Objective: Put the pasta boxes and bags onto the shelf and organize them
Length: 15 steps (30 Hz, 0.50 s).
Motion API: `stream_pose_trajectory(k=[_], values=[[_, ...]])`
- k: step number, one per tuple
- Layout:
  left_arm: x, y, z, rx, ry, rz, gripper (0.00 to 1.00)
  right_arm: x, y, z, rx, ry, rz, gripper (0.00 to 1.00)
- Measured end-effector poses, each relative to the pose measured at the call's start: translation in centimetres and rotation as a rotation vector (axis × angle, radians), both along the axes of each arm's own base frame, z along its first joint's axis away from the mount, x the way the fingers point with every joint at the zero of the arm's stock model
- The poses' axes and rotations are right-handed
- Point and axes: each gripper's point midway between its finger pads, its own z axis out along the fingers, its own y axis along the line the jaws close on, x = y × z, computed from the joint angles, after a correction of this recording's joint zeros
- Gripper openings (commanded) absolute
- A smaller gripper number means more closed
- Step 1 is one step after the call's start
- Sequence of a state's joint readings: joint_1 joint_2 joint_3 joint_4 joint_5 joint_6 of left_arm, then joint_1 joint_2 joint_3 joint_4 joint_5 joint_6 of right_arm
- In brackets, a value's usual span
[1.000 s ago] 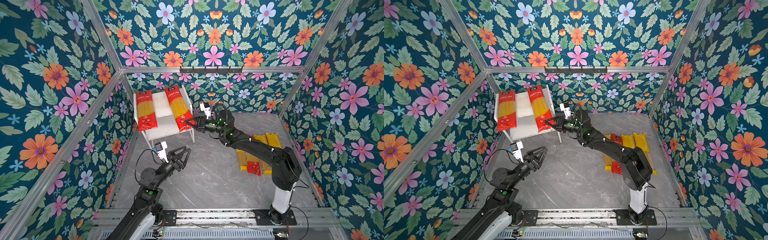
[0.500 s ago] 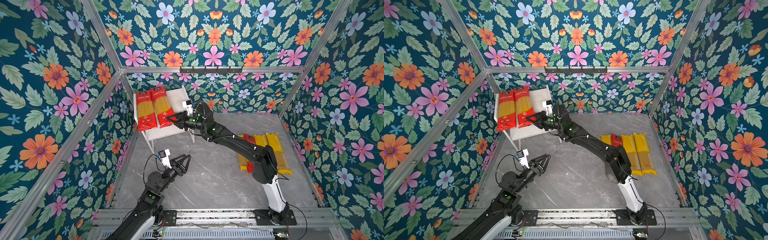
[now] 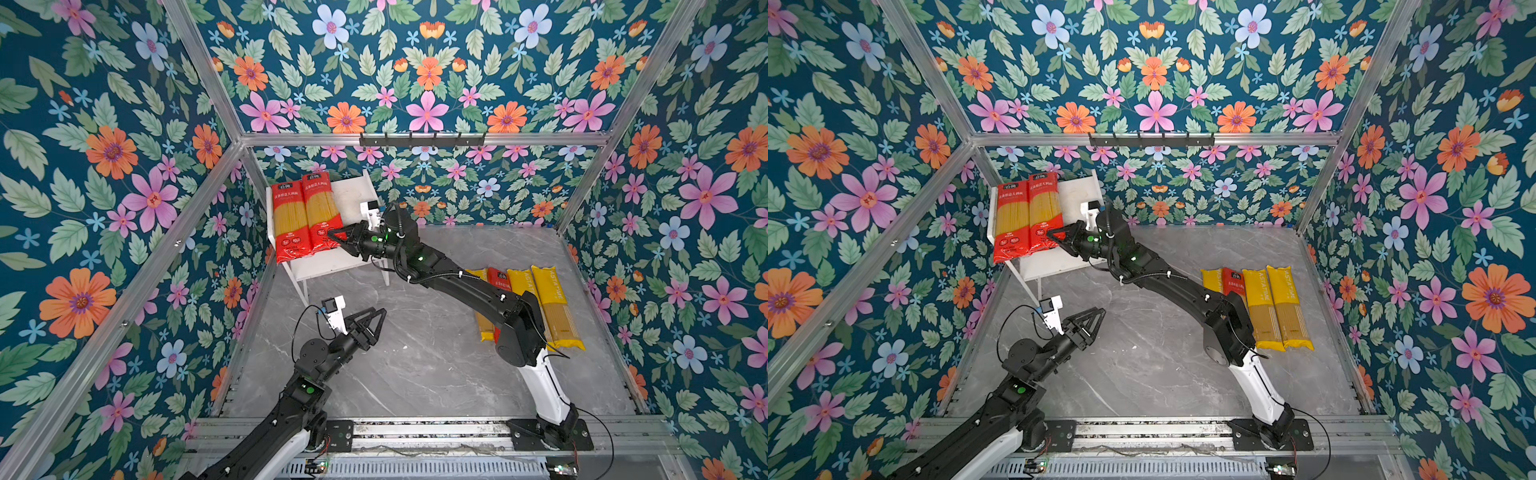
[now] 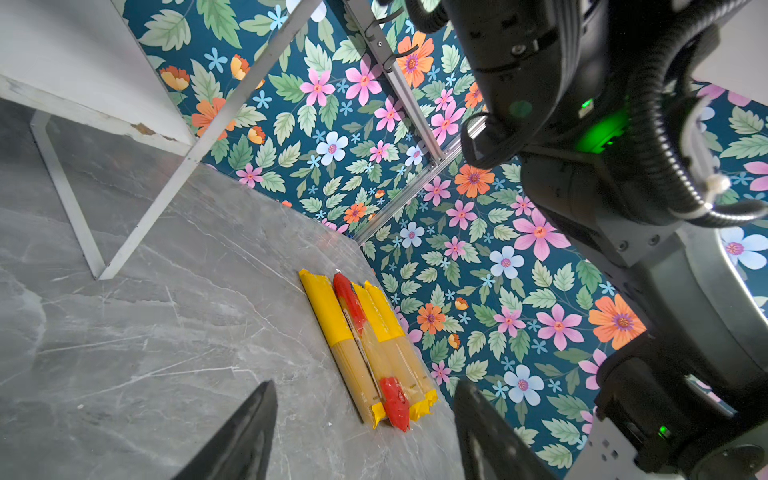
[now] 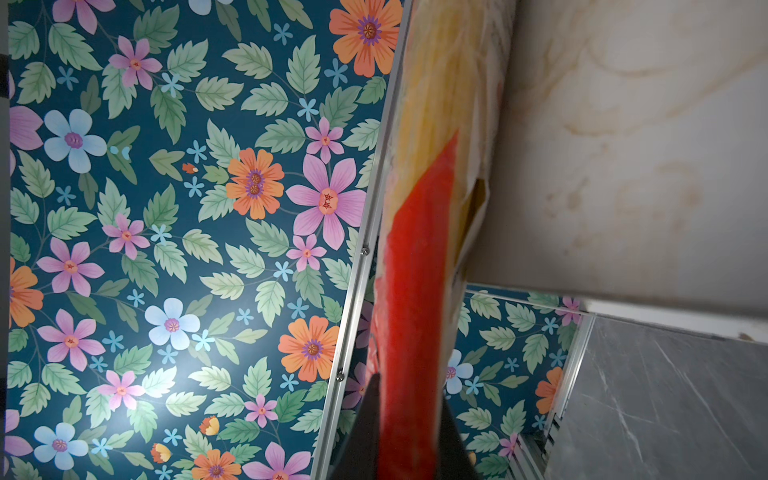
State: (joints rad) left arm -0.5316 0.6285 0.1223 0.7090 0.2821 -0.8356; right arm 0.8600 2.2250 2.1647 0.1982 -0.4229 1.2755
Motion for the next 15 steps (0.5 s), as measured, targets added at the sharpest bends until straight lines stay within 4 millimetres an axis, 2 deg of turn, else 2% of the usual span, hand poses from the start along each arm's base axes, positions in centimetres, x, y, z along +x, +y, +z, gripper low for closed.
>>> stream_pose_trajectory(k=[3, 8, 11, 15], values=[[-0.1, -0.2, 0.1, 0.000, -0.002, -0.005, 0.70, -0.1, -0.1, -0.1, -0.002, 0.001, 0.000, 0.30], [0.0, -0.2, -0.2, 0.007, 0.004, 0.003, 0.70, -0.8, -0.6, 0.6, -0.017, -0.042, 0.012, 0.50], [0.1, -0.5, -0.7, 0.021, 0.014, 0.006, 0.70, -1.6, -1.3, 0.6, -0.028, -0.048, 0.022, 0.53], [-0.3, -1.3, -1.0, 0.055, 0.002, -0.002, 0.70, -2.8, -2.9, -0.8, -0.068, -0.032, 0.020, 0.54]])
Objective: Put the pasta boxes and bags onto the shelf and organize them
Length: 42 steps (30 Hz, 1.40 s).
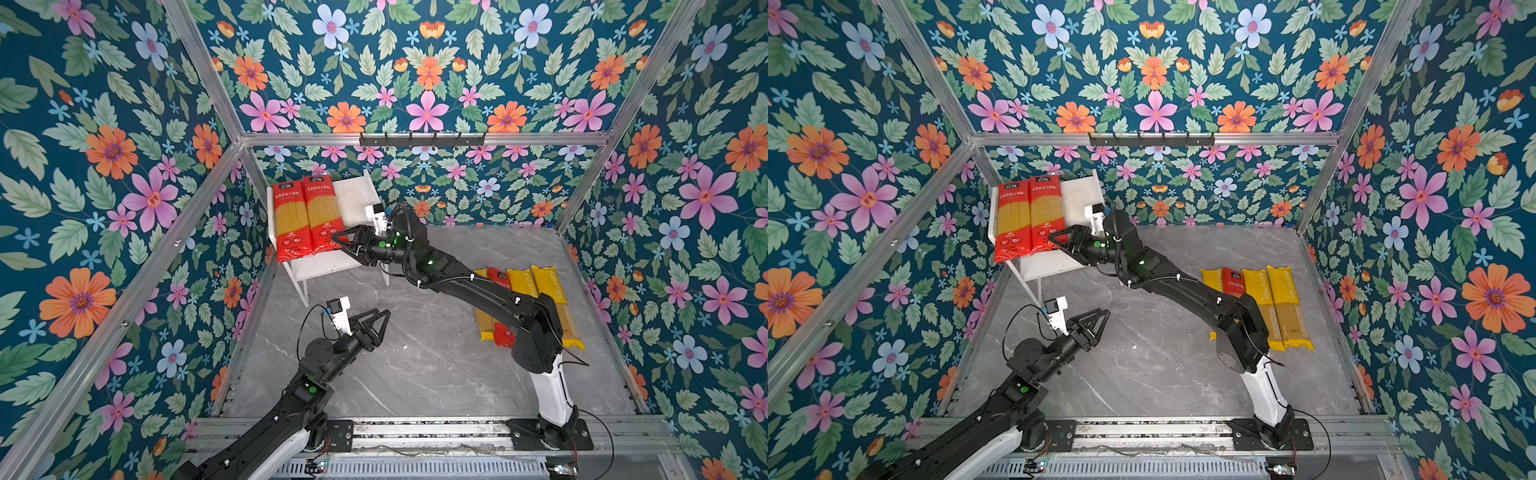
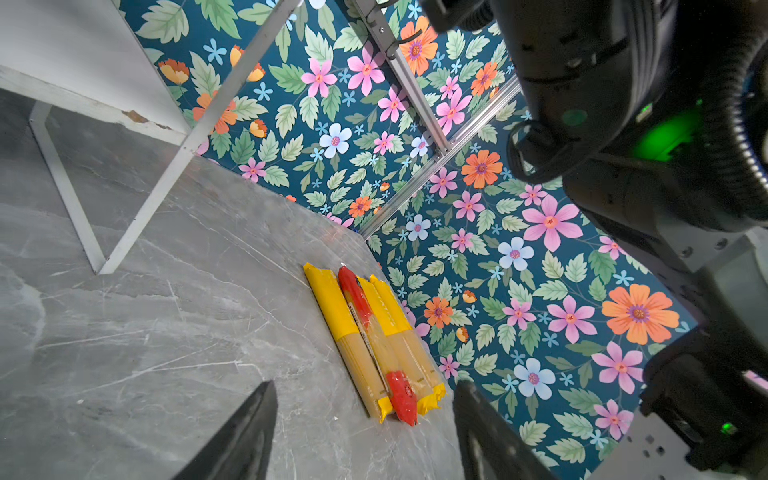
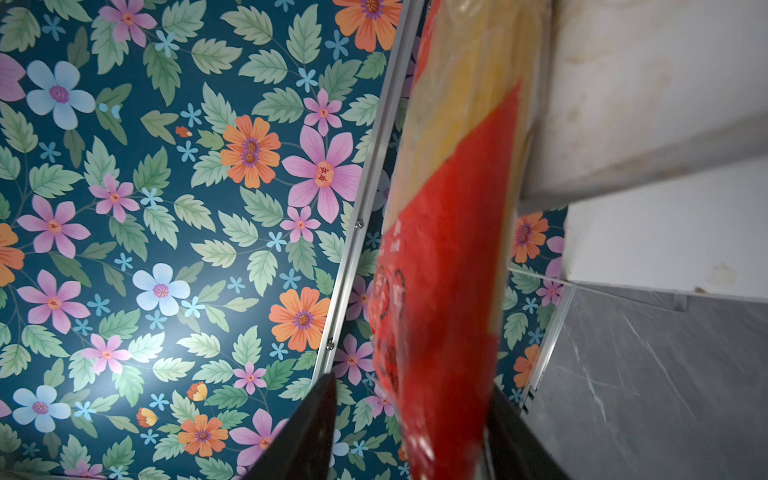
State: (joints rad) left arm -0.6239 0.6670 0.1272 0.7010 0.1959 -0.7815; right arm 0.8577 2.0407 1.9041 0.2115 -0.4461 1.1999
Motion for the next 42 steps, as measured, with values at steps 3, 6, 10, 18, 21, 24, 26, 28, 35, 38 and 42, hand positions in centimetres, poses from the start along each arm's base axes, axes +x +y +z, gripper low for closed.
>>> stream_pose_trajectory(k=[3, 6, 10, 18, 21, 24, 26, 28, 35, 38, 42], values=[[-0.5, -1.2, -0.2, 0.046, -0.016, -0.015, 0.70, -1.5, -2.0, -0.9, -0.041, -0.005, 0.001, 0.54], [-0.7, -2.2, -1.4, 0.109, -0.011, -0.021, 0.70, -3.1, -5.0, -1.3, -0.078, -0.034, -0.016, 0.53], [-0.7, -3.9, -3.2, 0.204, 0.006, -0.019, 0.69, -4.2, -10.9, -2.5, -0.186, -0.074, -0.094, 0.52], [-1.1, -9.1, -6.2, 0.416, 0.002, -0.053, 0.69, -2.6, -27.0, -17.4, -0.623, 0.112, -0.392, 0.54], [-1.2, -11.6, -7.0, 0.455, -0.001, -0.079, 0.69, -3.1, -33.2, -21.3, -0.751, 0.183, -0.490, 0.58], [-1.3, -14.1, -7.8, 0.470, -0.001, -0.109, 0.68, -2.8, -38.6, -23.5, -0.858, 0.227, -0.589, 0.65], [-1.3, -15.9, -8.3, 0.472, 0.000, -0.132, 0.68, -2.4, -41.9, -24.7, -0.946, 0.253, -0.648, 0.71], [-1.4, -17.4, -8.4, 0.463, -0.004, -0.148, 0.68, -2.2, -43.9, -25.8, -1.019, 0.273, -0.662, 0.76], [-2.1, -19.3, -8.0, 0.418, -0.012, -0.186, 0.68, -1.6, -47.9, -29.9, -1.175, 0.368, -0.669, 0.81], [-2.2, -18.8, -7.8, 0.414, -0.014, -0.181, 0.68, -0.9, -47.5, -30.9, -1.173, 0.377, -0.638, 0.83], [-2.3, -18.4, -7.6, 0.412, -0.017, -0.174, 0.68, -0.2, -47.0, -31.9, -1.153, 0.388, -0.617, 0.88]])
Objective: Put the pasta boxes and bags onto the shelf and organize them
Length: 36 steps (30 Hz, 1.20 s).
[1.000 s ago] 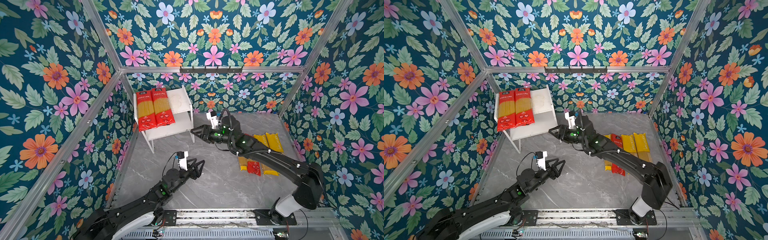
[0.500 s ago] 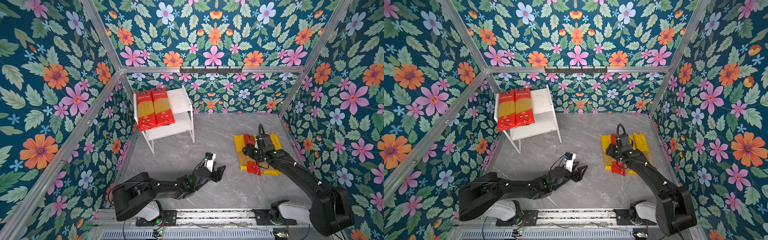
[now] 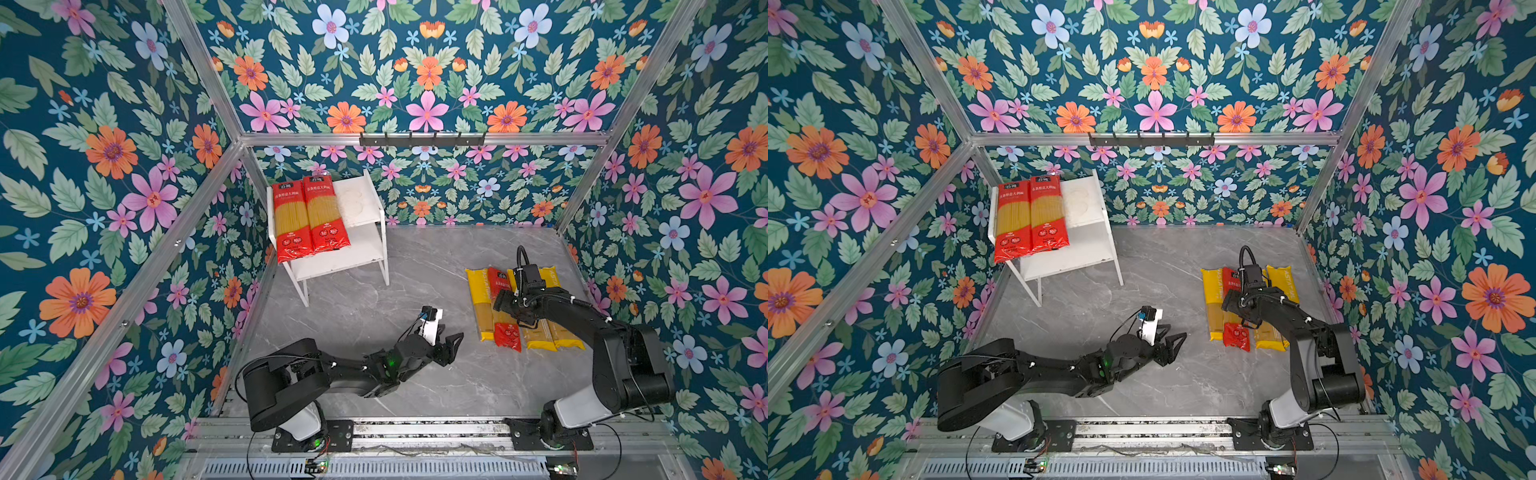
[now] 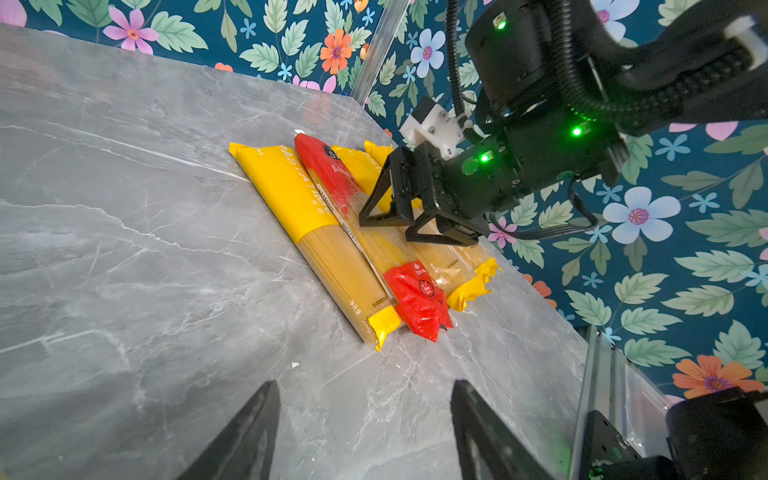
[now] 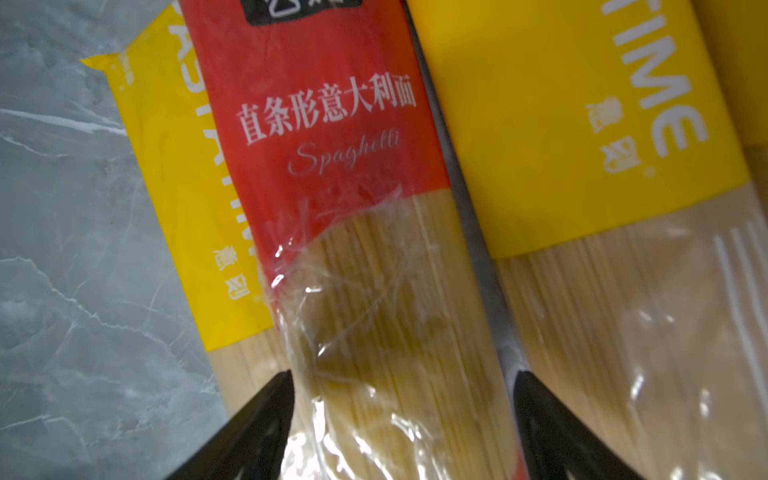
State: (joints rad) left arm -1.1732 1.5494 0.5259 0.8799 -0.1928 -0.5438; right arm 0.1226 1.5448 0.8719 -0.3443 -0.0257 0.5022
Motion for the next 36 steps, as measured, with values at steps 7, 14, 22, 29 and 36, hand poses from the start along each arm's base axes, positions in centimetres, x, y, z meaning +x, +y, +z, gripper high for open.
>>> stream_pose_trajectory(k=[7, 14, 22, 29, 36], values=[[0.1, 0.1, -0.2, 0.009, 0.001, 0.007, 0.68, 0.9, 0.6, -1.8, 0.027, 0.046, 0.012, 0.80], [0.0, 0.3, -0.1, 0.010, -0.001, 0.011, 0.68, 0.6, 0.7, -1.3, 0.036, 0.016, 0.016, 0.46], [0.3, 2.4, 2.7, 0.009, -0.067, 0.066, 0.70, -1.3, 2.1, 0.3, -0.015, -0.034, 0.062, 0.37], [1.7, 6.0, 3.4, 0.055, -0.075, 0.187, 0.70, -3.4, 10.0, 2.6, -0.143, -0.093, 0.285, 0.36], [3.8, 12.3, 0.0, 0.094, 0.065, 0.397, 0.68, -4.6, 20.8, 0.0, -0.149, -0.058, 0.465, 0.50]])
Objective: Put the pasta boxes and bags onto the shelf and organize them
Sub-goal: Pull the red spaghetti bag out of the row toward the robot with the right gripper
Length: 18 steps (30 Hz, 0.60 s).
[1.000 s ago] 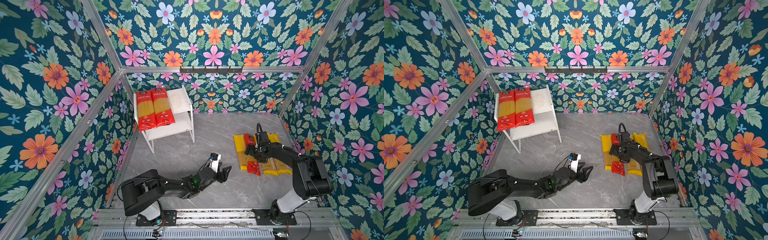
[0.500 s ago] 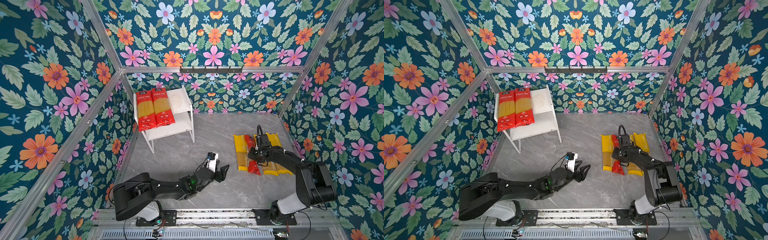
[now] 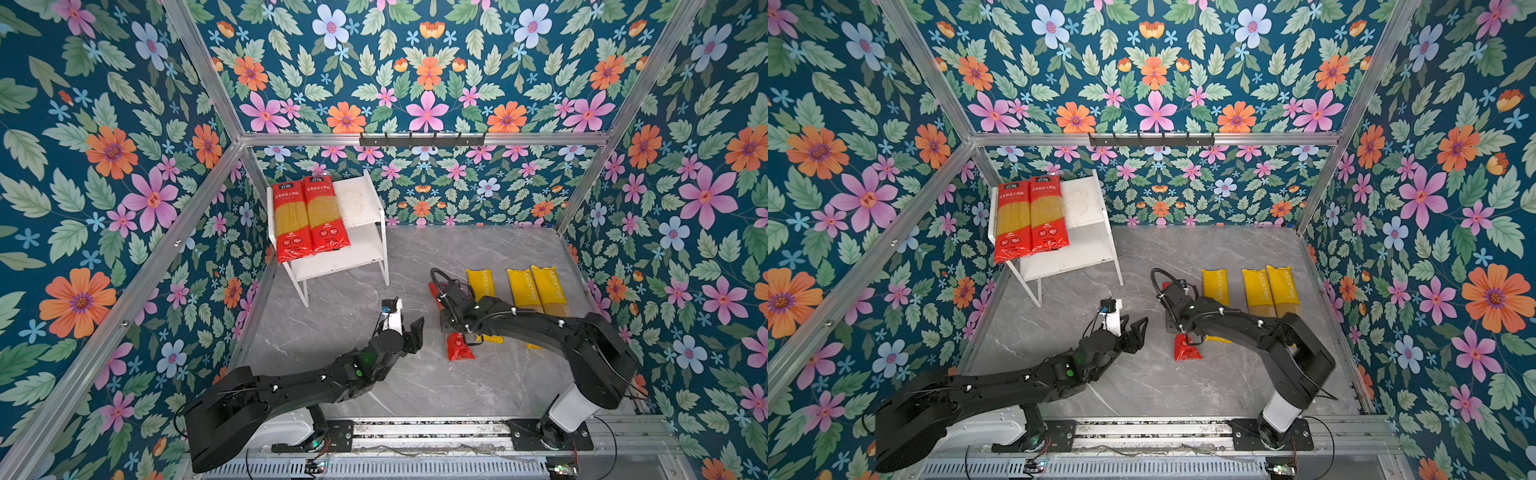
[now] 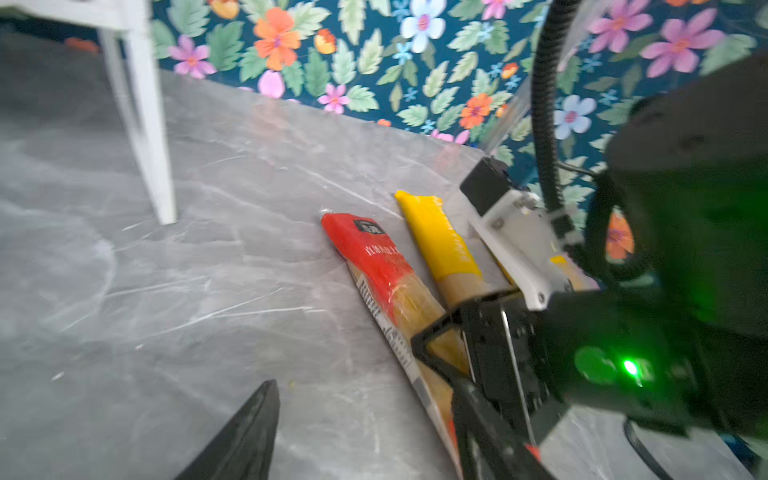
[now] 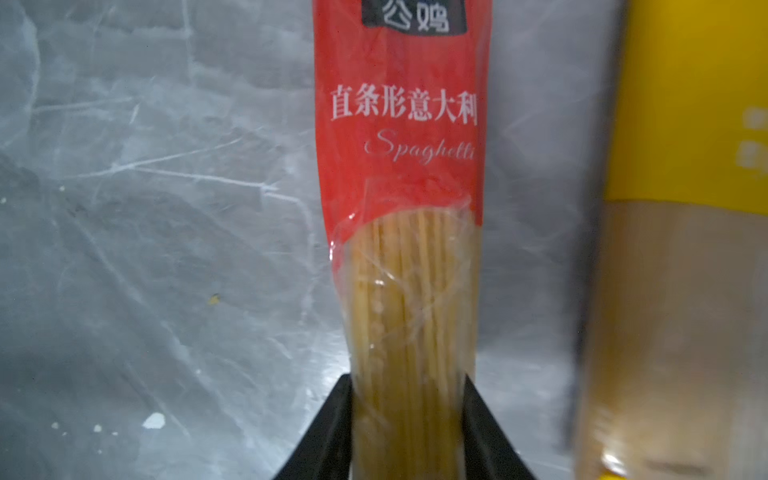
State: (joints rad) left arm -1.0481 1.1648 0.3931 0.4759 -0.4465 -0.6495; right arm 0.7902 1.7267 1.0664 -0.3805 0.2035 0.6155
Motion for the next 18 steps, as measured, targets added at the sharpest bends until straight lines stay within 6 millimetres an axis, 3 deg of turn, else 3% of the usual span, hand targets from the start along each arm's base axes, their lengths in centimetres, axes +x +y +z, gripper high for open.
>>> stream_pose_trajectory(k=[3, 6, 9, 13, 18], values=[[-0.4, 1.8, -0.8, -0.020, 0.038, 0.039, 0.68, 0.1, 2.0, -1.1, 0.015, 0.024, 0.008, 0.65], [-0.4, 2.8, -0.8, -0.037, 0.053, 0.070, 0.68, -0.3, 2.9, -0.6, 0.107, 0.053, 0.017, 0.66], [-0.4, 2.9, -1.1, -0.035, 0.070, 0.076, 0.67, -1.0, 2.2, 0.7, 0.232, 0.098, 0.005, 0.63], [-0.6, 0.1, -2.1, 0.005, 0.099, -0.007, 0.67, -0.1, 0.3, 2.7, 0.306, 0.078, -0.037, 0.48], [-0.4, -4.5, -3.2, 0.020, 0.134, -0.100, 0.66, -2.5, 1.0, 0.1, 0.343, 0.173, -0.009, 0.41]])
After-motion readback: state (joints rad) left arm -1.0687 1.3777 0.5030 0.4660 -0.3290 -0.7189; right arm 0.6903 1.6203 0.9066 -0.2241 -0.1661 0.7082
